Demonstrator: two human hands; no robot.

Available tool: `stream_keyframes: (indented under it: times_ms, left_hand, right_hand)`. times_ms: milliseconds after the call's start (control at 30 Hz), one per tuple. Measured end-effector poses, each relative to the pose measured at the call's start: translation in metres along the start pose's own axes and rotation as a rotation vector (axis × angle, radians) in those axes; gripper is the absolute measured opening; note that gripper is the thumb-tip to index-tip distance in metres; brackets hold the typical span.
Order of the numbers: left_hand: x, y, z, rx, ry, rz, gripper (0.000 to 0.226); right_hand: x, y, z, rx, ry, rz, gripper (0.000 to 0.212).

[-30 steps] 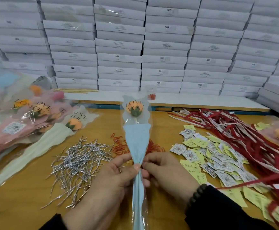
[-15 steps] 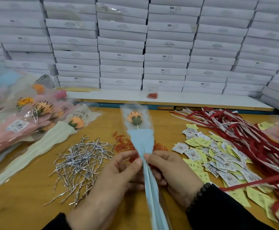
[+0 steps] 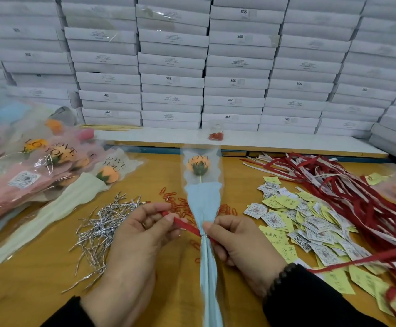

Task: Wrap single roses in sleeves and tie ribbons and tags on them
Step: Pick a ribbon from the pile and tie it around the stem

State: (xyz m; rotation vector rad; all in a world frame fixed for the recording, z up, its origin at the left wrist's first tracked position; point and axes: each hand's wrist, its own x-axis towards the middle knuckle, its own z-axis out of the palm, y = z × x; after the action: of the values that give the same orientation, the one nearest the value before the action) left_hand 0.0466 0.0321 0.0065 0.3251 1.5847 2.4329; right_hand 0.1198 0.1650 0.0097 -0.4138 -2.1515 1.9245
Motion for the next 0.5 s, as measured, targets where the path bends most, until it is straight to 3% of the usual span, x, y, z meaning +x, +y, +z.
stream_keyframes:
  times_ms: [333,400,500]
  left_hand:
    - [0.015,0.016,-0.017,-0.064,0.128,0.067,0.023]
    - [0.015,0.017,-0.017,-0.087,0.131,0.071,0.035]
    - [0.014,0.014,-0.016,-0.028,0.089,0.001,0.072]
  right_hand:
    - [0.000,-0.001,-0.003,-0.037,0.013,0.004,0.036]
    - [0.000,0.000,-0.002,-0.047,0.015,0.006,0.036]
    - [0.001,0.000,-0.002,-0.023,0.031,0.002,0.040]
